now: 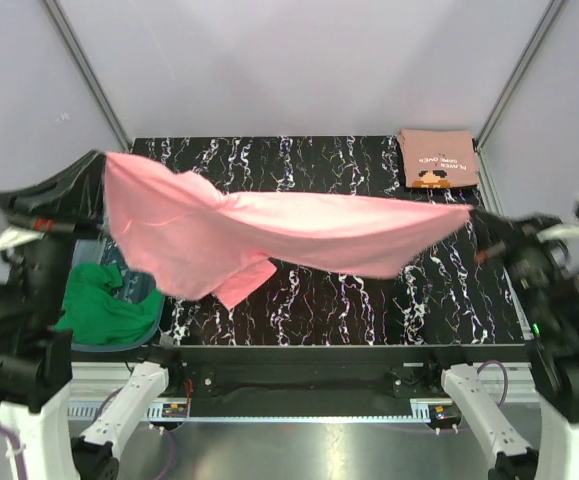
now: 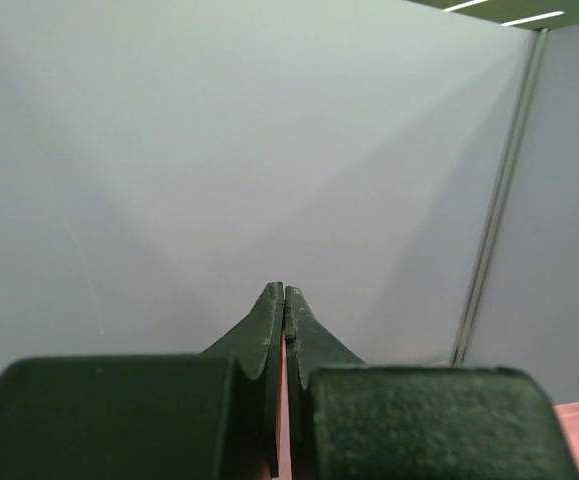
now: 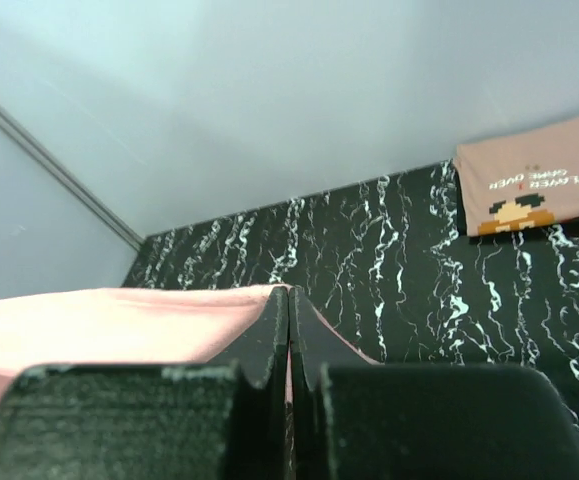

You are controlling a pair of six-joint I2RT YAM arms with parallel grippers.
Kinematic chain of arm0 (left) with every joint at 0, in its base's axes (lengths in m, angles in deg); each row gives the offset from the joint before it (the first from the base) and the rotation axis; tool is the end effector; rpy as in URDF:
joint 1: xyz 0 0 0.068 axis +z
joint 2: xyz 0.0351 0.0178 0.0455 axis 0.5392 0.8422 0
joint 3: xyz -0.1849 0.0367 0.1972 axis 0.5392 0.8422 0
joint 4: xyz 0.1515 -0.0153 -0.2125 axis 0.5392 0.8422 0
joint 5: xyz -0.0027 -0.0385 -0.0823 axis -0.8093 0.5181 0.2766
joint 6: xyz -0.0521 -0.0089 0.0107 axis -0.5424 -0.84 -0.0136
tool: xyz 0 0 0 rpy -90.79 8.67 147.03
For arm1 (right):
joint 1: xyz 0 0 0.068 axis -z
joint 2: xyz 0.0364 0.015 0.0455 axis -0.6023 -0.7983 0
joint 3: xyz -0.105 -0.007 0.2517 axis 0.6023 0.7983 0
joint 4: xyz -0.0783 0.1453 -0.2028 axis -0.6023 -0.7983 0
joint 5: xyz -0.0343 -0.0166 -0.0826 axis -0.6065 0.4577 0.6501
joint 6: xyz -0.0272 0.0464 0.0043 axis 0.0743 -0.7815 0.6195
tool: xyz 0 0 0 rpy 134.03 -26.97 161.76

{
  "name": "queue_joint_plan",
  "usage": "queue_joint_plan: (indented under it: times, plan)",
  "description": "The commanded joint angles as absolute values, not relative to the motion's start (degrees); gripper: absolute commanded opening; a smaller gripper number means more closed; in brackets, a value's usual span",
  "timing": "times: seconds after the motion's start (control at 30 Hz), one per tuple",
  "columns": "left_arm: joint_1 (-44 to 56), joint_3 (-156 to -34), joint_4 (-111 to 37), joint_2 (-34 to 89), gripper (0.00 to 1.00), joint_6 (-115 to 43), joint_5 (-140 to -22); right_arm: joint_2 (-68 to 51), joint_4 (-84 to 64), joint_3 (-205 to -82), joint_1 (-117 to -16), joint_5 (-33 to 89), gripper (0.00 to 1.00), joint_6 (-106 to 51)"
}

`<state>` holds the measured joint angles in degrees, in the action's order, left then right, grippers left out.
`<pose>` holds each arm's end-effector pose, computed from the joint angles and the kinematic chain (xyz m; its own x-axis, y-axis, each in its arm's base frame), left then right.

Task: Fold and stack the t-shirts
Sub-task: Flatten the tshirt out

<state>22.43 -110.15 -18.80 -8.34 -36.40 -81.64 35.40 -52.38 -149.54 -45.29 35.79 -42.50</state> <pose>0.0318 -0.0104 0.5606 0.4419 -0.2833 -0.8512 0.3834 0.9175 -0.1063 0.0504 0.0071 0.4913 -0.0188 0.3738 -0.9273 -0.1397 0.9174 0.3727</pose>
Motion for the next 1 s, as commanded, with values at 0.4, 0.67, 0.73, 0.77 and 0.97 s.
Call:
queue_joint_plan:
  times: [0.4, 0.67, 0.73, 0.77, 0.97]
  plan:
    - [22.3, -120.7, -16.8, -19.6, 0.0, -37.6, -76.5, 52.1, -67.4, -161.8, -45.6, 43.6, 0.0, -37.3]
    - [21.8, -113.5, -18.9, -25.5, 0.0, -36.9, -75.4, 58.1, -68.4, -161.6, -45.7, 48.8, 0.0, -35.5]
    - [21.6, -113.9, -19.1, -24.9, 0.0, -36.3, -75.2, 57.1, -68.6, -162.2, -45.9, 50.1, 0.0, -34.3]
    - [21.6, -113.8, -19.5, -24.8, 0.0, -36.1, -75.1, 56.9, -67.9, -162.2, -46.0, 50.4, 0.0, -33.9]
    - [21.6, -110.7, -30.8, -21.7, 0.0, -35.1, -72.5, 56.9, -45.8, -152.8, -46.2, 47.3, 0.0, -27.5]
